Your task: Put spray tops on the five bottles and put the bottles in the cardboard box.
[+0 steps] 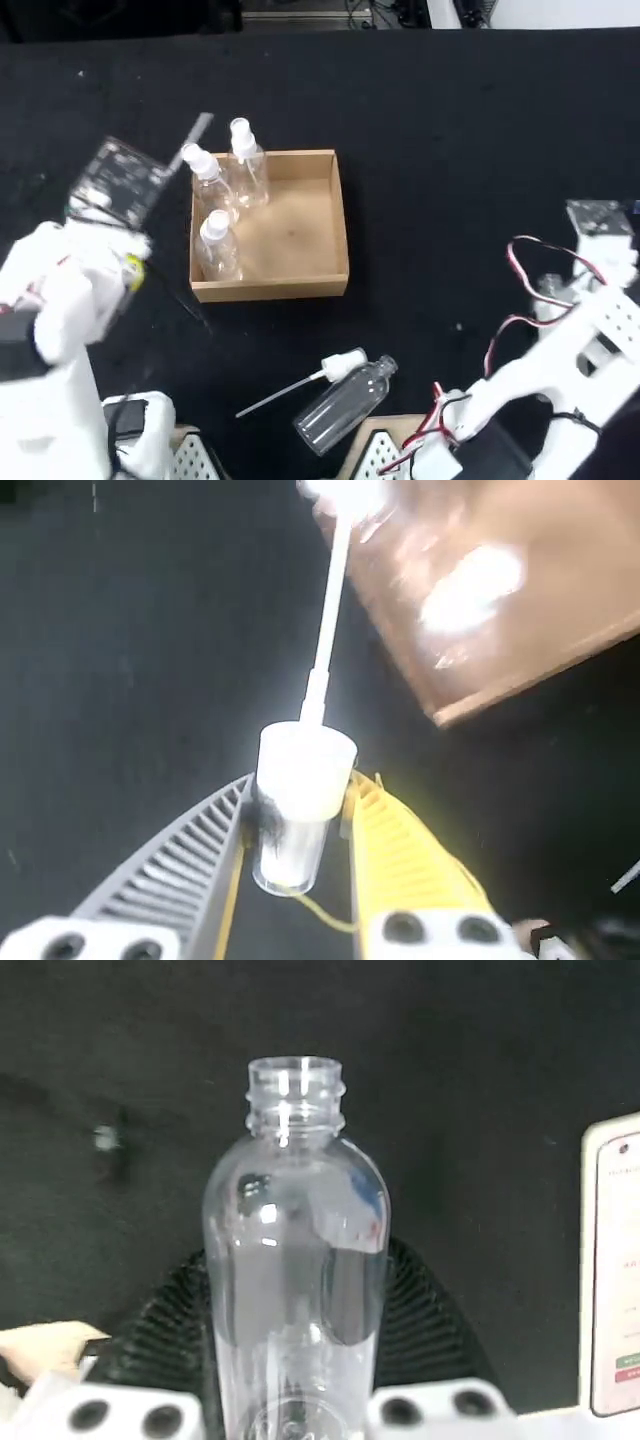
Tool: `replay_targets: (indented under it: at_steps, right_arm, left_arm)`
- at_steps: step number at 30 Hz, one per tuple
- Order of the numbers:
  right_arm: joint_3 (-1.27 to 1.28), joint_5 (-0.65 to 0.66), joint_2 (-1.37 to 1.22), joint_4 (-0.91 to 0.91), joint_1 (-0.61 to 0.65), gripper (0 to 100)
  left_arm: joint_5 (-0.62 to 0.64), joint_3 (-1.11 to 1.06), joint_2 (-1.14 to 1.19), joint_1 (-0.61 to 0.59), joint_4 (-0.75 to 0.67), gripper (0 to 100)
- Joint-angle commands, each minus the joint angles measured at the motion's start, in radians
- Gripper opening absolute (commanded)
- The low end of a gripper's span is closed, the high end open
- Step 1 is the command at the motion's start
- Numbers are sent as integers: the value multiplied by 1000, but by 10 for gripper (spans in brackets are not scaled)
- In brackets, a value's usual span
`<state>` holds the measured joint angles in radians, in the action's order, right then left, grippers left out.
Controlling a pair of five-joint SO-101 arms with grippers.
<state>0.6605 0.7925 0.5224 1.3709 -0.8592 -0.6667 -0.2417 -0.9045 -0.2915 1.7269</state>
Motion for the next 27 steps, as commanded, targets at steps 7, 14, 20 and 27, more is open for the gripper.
replay_targets:
  at_steps: [7, 14, 20, 27]
  right_arm:
    - [-65, -282, 337, 109, 364, 15]
    - [44, -543, 415, 3, 629, 12]
    - [217, -746, 415, -201, 727, 12]
    - [410, -795, 417, -405, 750, 12]
  left_arm:
    - [-34, -200, 133, -432, -282, 109]
    - [-44, -401, 195, -467, -450, 109]
    - [-95, -578, 265, -464, -614, 109]
    - [-333, -638, 305, -461, -651, 109]
